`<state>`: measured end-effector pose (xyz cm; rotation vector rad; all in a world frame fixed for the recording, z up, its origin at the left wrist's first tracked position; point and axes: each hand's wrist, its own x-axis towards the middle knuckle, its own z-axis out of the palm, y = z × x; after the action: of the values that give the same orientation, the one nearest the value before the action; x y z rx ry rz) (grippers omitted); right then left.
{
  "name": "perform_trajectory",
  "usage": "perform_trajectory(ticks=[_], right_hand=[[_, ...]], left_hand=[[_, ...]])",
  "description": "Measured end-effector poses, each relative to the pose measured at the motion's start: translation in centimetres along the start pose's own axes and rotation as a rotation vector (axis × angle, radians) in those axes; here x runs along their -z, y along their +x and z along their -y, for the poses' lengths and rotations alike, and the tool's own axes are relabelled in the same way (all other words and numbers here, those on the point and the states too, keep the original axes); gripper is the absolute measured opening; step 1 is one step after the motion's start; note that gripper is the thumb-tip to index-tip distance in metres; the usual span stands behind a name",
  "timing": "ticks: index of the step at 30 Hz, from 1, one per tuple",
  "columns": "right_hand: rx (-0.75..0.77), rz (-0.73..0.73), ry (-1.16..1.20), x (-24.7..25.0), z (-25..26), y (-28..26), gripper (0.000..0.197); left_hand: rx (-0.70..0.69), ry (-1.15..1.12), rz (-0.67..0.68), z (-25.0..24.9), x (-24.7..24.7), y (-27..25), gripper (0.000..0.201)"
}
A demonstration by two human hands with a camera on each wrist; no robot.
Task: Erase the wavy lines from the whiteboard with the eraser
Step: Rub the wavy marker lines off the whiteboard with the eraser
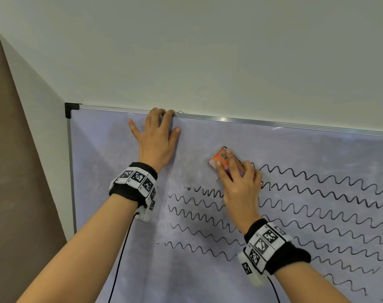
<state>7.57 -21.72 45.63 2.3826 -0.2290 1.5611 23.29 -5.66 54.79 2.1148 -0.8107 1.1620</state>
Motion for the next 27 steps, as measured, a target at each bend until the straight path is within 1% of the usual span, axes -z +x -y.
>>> perform_trajectory(ticks=[2, 5, 7, 8, 9, 11, 12, 13, 15, 16, 17, 19, 21, 23, 27], right_hand=[[0.028, 0.017, -0.022, -0.1, 0.4, -1.4, 0.078], [0.113, 0.140, -0.066, 0.2, 0.6, -4.2, 0.097], [0.161, 0.184, -0.093, 0.4, 0.0, -4.7, 0.104], [0.167, 0.181, -0.096, 0.6, -0.4, -4.2, 0.102], [0.155, 0.155, -0.090, 0.7, -0.8, -3.5, 0.095], [0.066, 0.051, -0.064, 0.9, -1.8, -1.5, 0.067], [0.013, 0.015, -0.057, 0.9, -2.1, -0.6, 0.057], [-0.026, 0.003, -0.060, 1.0, -2.2, -0.1, 0.054], [-0.024, -0.011, -0.067, 0.8, -2.0, -0.5, 0.054], [-0.004, -0.017, -0.068, 0.7, -1.8, -1.2, 0.057], [0.021, -0.003, -0.074, 0.5, -1.6, -2.2, 0.066], [0.093, 0.092, -0.105, 0.5, -1.3, -4.4, 0.086], [0.141, 0.153, -0.128, 0.9, -1.4, -5.3, 0.095], [0.132, 0.132, -0.116, 1.1, -2.1, -4.3, 0.095], [-0.027, 0.014, -0.073, 1.1, -2.9, -1.0, 0.076]], left_hand=[[0.005, -0.005, 0.002, -0.1, 0.0, 0.0, 0.038], [0.002, -0.002, 0.007, 0.0, 0.2, 0.0, 0.038], [0.003, 0.006, 0.011, 0.0, 0.2, 0.0, 0.039], [0.002, 0.009, 0.009, 0.0, 0.2, 0.1, 0.039], [0.001, 0.010, 0.007, 0.0, 0.2, 0.1, 0.039], [0.003, 0.006, 0.008, -0.1, 0.2, 0.1, 0.039], [0.006, 0.008, 0.007, -0.1, 0.2, 0.1, 0.038], [0.006, 0.010, 0.007, -0.2, 0.2, 0.1, 0.038], [0.008, 0.010, 0.006, -0.1, 0.2, 0.0, 0.037], [0.007, 0.009, 0.004, -0.1, 0.2, 0.1, 0.037], [0.008, 0.009, 0.003, -0.2, 0.2, 0.1, 0.036], [0.011, 0.013, 0.010, -0.3, 0.3, 0.1, 0.036], [0.015, 0.017, 0.011, -0.4, 0.3, 0.2, 0.036], [0.021, 0.016, 0.008, -0.4, 0.3, 0.2, 0.036], [0.026, 0.003, -0.007, -0.5, 0.2, 0.2, 0.034]])
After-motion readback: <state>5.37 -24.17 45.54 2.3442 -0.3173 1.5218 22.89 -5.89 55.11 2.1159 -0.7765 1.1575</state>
